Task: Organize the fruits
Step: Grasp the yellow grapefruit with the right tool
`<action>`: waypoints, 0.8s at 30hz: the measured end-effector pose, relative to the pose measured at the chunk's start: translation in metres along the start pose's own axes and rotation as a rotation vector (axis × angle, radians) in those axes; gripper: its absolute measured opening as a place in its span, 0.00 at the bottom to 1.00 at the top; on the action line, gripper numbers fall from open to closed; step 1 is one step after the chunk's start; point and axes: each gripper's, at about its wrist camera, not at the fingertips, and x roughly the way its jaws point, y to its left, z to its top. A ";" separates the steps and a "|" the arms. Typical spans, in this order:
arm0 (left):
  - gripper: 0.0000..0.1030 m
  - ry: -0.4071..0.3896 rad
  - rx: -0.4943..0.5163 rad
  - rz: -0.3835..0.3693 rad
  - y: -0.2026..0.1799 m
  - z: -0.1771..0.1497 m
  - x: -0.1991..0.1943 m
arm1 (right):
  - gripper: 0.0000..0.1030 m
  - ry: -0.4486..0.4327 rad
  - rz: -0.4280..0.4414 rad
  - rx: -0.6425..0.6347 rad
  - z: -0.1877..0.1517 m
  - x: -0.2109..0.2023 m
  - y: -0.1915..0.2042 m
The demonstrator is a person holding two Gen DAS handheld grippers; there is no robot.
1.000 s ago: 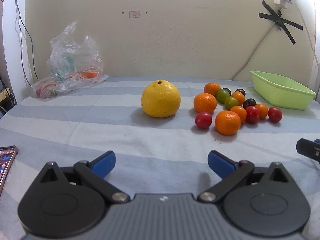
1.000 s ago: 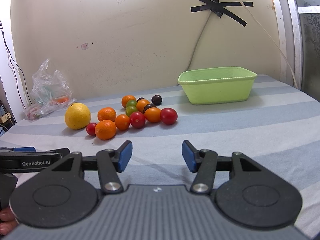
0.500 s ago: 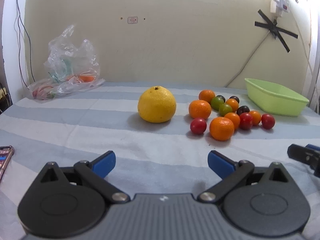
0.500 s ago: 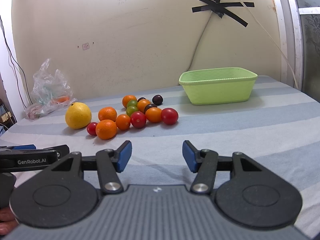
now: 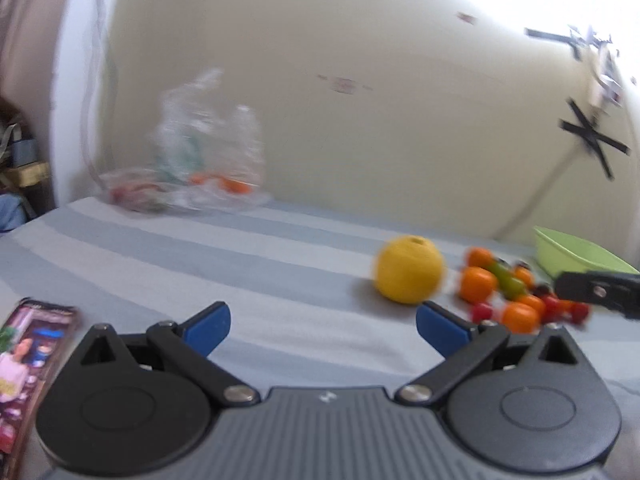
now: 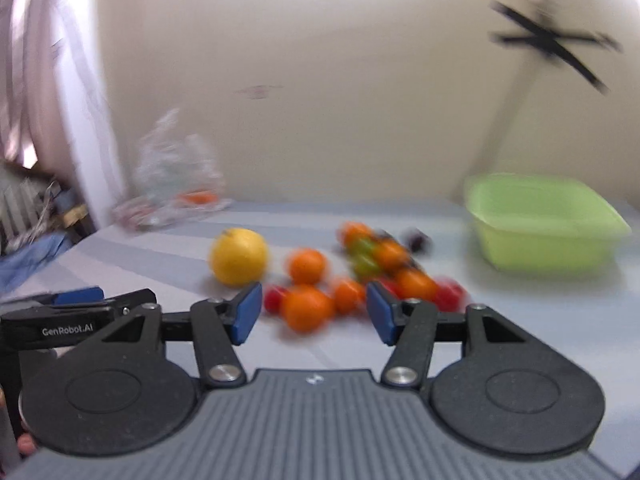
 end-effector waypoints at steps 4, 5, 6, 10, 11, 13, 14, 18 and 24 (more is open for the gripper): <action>1.00 -0.035 -0.149 -0.053 0.024 -0.001 -0.004 | 0.63 0.054 0.059 -0.102 0.020 0.058 0.030; 1.00 -0.046 -0.162 -0.061 0.026 -0.001 -0.005 | 0.67 0.072 0.067 -0.115 0.024 0.075 0.036; 1.00 -0.064 -0.171 -0.070 0.027 -0.002 -0.007 | 0.72 0.089 0.073 -0.118 0.027 0.090 0.039; 1.00 -0.117 -0.176 -0.071 0.027 -0.002 -0.015 | 0.73 0.173 0.095 -0.123 0.033 0.140 0.046; 1.00 -0.122 -0.173 -0.069 0.026 -0.002 -0.016 | 0.73 0.192 0.100 -0.135 0.032 0.146 0.051; 1.00 -0.126 -0.168 -0.072 0.027 -0.002 -0.015 | 0.70 0.234 0.114 -0.155 0.028 0.157 0.057; 1.00 -0.127 -0.170 -0.070 0.027 -0.002 -0.015 | 0.67 0.266 0.097 -0.176 0.025 0.164 0.062; 1.00 -0.127 -0.196 -0.069 0.031 -0.002 -0.014 | 0.65 0.258 0.070 -0.193 0.018 0.155 0.068; 1.00 -0.105 -0.190 -0.123 0.033 -0.001 -0.012 | 0.65 0.191 0.134 -0.153 0.011 0.070 0.044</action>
